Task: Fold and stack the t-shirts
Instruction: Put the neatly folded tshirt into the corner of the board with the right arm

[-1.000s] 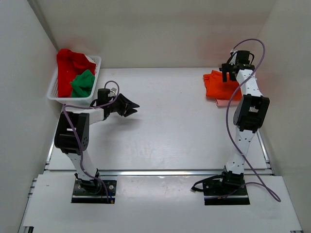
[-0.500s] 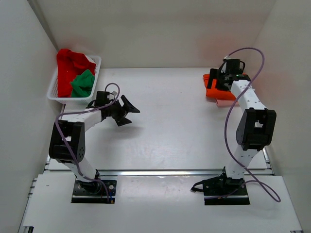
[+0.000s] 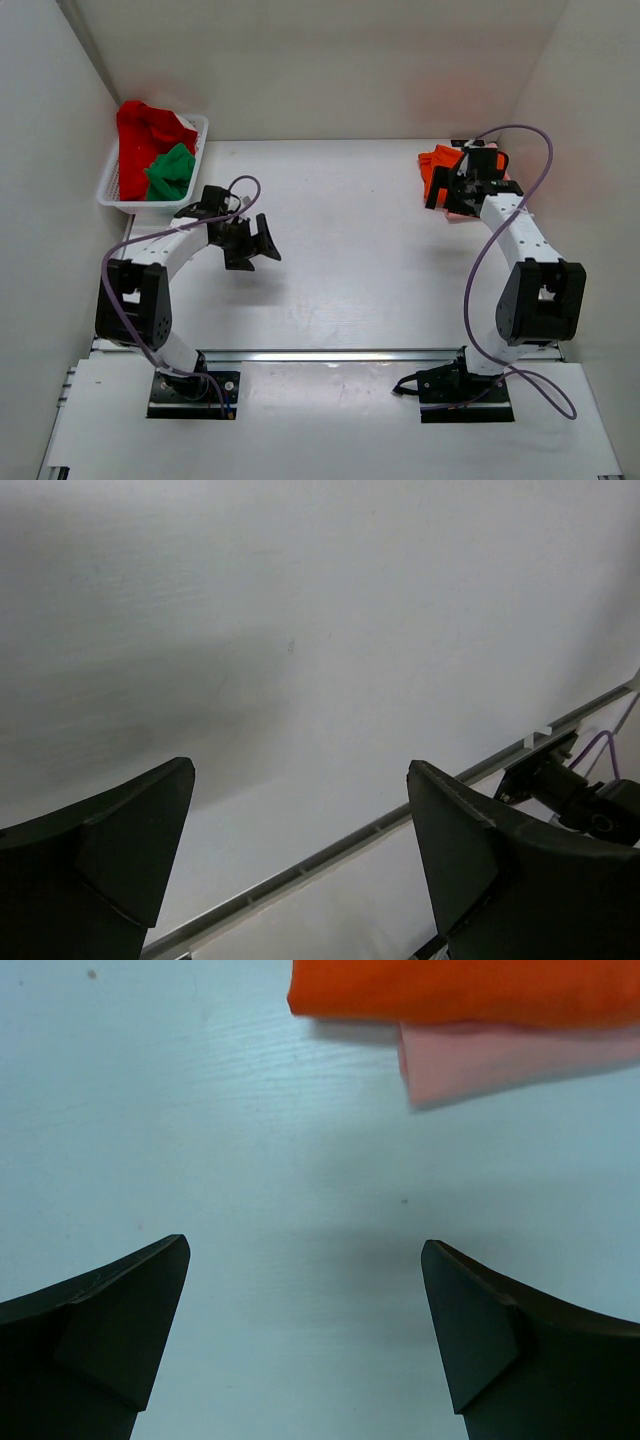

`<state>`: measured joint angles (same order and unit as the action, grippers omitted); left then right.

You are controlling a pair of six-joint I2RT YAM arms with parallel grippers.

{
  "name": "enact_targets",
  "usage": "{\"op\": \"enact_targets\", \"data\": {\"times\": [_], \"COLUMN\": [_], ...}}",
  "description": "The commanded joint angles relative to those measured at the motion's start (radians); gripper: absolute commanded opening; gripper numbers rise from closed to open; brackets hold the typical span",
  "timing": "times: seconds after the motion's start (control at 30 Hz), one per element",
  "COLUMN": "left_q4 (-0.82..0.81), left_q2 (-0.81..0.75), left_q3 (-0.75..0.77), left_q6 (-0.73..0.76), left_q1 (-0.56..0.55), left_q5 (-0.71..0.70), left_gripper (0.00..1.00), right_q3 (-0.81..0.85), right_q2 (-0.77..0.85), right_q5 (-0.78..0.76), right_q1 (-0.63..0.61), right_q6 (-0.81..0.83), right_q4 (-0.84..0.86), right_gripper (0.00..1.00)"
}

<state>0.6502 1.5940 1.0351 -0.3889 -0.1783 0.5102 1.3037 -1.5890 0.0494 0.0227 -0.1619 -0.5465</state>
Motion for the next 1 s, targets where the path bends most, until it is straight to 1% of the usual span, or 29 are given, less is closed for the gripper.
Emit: {"op": "enact_targets", "data": {"times": [0.0,0.1,0.17,0.3,0.37,0.47,0.6,0.63,0.7,0.87,0.97], "left_q4": [-0.001,-0.033,-0.057,-0.06,-0.069,-0.08,-0.075,-0.084,-0.083,-0.109,-0.116], "left_q2": [-0.132,-0.173,-0.187,-0.196,-0.192,-0.19,-0.187,-0.187,-0.186,-0.195,-0.194], "left_q3": [-0.03,-0.049,-0.055,-0.041,-0.052,-0.072,-0.079,-0.079,-0.081,-0.089,-0.078], "left_q6": [0.059,0.045,0.039,0.039,0.028,0.025,0.021,0.021,0.025,0.013,0.013], "left_q1": [0.005,0.01,0.011,0.01,0.01,-0.001,0.0,0.002,0.01,0.016,0.005], "left_q5": [-0.035,-0.05,-0.039,-0.05,-0.045,-0.055,-0.047,-0.058,-0.061,-0.076,-0.085], "left_gripper": [0.99,0.99,0.99,0.99,0.99,0.99,0.99,0.99,0.99,0.98,0.98], "right_q3": [-0.067,-0.076,-0.092,-0.181,-0.211,-0.228,-0.291,-0.285,-0.262,-0.228,-0.207], "right_q2": [0.07,0.078,0.075,0.086,0.092,0.083,0.069,0.063,0.031,-0.02,-0.072], "right_q5": [0.017,-0.002,0.021,0.13,0.138,0.1,0.148,0.167,0.156,0.073,0.084], "right_q1": [0.008,-0.001,0.009,0.077,0.088,0.095,0.135,0.138,0.144,0.164,0.209], "right_q6": [-0.034,-0.03,-0.037,-0.106,-0.132,-0.169,-0.258,-0.271,-0.284,-0.31,-0.391], "right_q4": [0.046,0.039,0.043,0.14,0.173,0.224,0.385,0.41,0.421,0.456,0.504], "right_gripper": [0.99,0.99,1.0,0.99,1.0,0.99,1.0,0.99,0.99,0.99,0.99]}}
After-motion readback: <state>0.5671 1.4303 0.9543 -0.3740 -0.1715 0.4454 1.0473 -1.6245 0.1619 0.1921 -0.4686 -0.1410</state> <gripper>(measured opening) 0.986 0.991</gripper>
